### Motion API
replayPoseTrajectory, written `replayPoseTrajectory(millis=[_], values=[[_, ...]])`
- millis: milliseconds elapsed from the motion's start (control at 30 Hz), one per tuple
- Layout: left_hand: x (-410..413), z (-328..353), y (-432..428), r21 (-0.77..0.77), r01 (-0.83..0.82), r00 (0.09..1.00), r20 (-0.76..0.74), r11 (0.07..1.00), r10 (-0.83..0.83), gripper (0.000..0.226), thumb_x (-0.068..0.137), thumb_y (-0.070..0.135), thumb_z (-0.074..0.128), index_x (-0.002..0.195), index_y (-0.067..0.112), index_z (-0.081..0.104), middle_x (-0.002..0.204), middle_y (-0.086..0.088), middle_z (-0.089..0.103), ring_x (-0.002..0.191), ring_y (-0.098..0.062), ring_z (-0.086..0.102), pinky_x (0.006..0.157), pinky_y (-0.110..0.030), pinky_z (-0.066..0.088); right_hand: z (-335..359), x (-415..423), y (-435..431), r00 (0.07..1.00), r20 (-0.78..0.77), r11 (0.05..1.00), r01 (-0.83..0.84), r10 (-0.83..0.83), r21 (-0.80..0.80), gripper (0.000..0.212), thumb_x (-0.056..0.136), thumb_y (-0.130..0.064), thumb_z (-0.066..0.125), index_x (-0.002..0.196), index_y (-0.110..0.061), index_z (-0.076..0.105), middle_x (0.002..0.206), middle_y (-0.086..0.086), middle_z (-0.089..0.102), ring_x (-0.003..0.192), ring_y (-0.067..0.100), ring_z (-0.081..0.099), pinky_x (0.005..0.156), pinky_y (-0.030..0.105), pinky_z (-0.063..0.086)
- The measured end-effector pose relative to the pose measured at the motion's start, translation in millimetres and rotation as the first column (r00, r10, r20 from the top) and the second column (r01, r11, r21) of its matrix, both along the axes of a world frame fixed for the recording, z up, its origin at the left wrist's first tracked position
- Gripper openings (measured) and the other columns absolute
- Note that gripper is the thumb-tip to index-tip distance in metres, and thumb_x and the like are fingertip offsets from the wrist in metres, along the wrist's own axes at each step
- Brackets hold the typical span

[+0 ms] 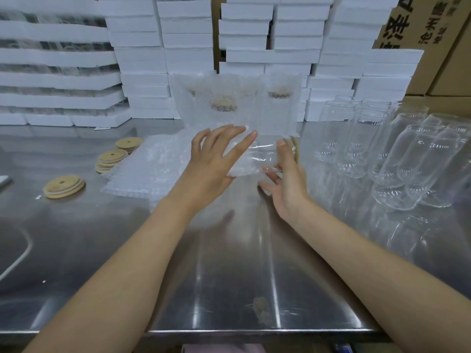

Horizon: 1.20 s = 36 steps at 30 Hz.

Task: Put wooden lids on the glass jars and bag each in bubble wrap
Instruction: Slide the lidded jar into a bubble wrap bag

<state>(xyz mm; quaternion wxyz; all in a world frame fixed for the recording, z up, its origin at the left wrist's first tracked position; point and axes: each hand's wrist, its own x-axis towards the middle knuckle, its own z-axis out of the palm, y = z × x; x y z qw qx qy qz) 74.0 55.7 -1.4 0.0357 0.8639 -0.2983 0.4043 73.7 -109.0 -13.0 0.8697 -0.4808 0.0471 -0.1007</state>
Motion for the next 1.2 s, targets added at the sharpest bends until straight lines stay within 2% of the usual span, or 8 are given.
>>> replayPoseTrajectory(millis=[67,200,367,500,633,800,933,1200], values=[[-3,2,-4,-0.004,0.002,0.999,0.047,1.000,-0.002,0.095,0.065,0.013,0.085,0.146,0.017,0.037,0.142,-0.012,0.047,0.131,-0.031,0.043,0.105,-0.046,0.028,1,-3,1,1.000,-0.006,0.999,-0.004,0.003,-0.042,0.051,0.089,-0.043,0.065,0.137,-0.033,0.053,0.106,-0.010,0.060,0.075,0.004,0.071,0.069,0.027,0.059],[-13,4,-24,0.081,0.007,1.000,0.027,0.997,-0.009,0.089,0.070,0.017,0.081,0.146,0.016,0.036,0.142,-0.014,0.047,0.129,-0.033,0.047,0.104,-0.048,0.034,0,-7,7,0.999,0.004,0.996,0.034,-0.034,-0.088,0.032,0.088,-0.043,0.066,0.119,-0.047,0.060,0.119,-0.013,0.066,0.109,0.013,0.064,0.093,0.040,0.055],[-22,3,-45,0.048,0.090,0.995,0.030,0.995,-0.092,0.090,0.063,0.007,0.083,0.142,0.011,0.040,0.143,-0.018,0.047,0.126,-0.035,0.052,0.098,-0.043,0.043,-6,-14,23,0.997,0.062,0.990,-0.047,0.056,-0.133,0.017,0.096,-0.040,0.057,0.108,-0.039,0.068,0.105,-0.011,0.074,0.101,0.006,0.069,0.076,0.032,0.058],[-16,13,-29,-0.033,0.051,0.995,-0.081,0.998,-0.054,0.109,0.068,0.046,0.080,0.151,0.014,0.017,0.156,-0.013,0.025,0.141,-0.027,0.031,0.115,-0.042,0.021,8,-3,10,0.994,0.066,0.994,0.094,-0.090,-0.063,0.027,0.090,-0.035,0.065,0.116,-0.042,0.063,0.123,-0.014,0.066,0.115,0.007,0.062,0.099,0.043,0.051],[-8,8,-11,0.014,-0.134,0.979,-0.156,0.991,0.134,0.122,0.066,0.059,0.076,0.153,0.020,0.000,0.159,-0.009,0.015,0.146,-0.025,0.017,0.120,-0.042,0.002,13,3,-13,0.988,0.058,0.989,0.143,-0.142,-0.022,0.035,0.090,-0.038,0.064,0.125,-0.040,0.058,0.127,-0.010,0.064,0.114,0.012,0.063,0.095,0.042,0.054],[-7,5,-10,-0.086,-0.141,0.986,-0.106,0.986,0.132,0.104,0.066,0.044,0.082,0.150,0.013,0.028,0.136,-0.015,0.048,0.123,-0.033,0.046,0.104,-0.042,0.034,7,0,-5,0.991,0.100,0.979,0.106,-0.090,-0.173,0.023,0.088,-0.040,0.068,0.103,-0.036,0.051,0.098,-0.019,0.066,0.087,0.001,0.069,0.072,0.033,0.059],[-8,3,-15,-0.047,-0.154,0.988,0.009,0.987,0.154,0.105,0.057,0.041,0.087,0.144,0.007,0.040,0.124,-0.016,0.058,0.110,-0.034,0.058,0.089,-0.042,0.045,-2,-7,9,0.995,0.103,0.953,0.043,-0.013,-0.300,0.050,0.069,-0.048,0.075,0.103,-0.027,0.044,0.107,-0.007,0.061,0.099,0.012,0.065,0.092,0.047,0.055],[-9,3,-18,-0.059,-0.153,0.980,0.119,0.986,0.159,0.099,0.058,0.037,0.084,0.144,0.012,0.042,0.121,-0.012,0.061,0.103,-0.030,0.061,0.084,-0.039,0.046,-5,-7,13,0.994,0.110,0.938,0.037,0.001,-0.343,0.067,0.052,-0.062,0.073,0.100,-0.028,0.042,0.110,-0.004,0.060,0.102,0.013,0.065,0.097,0.047,0.052]])
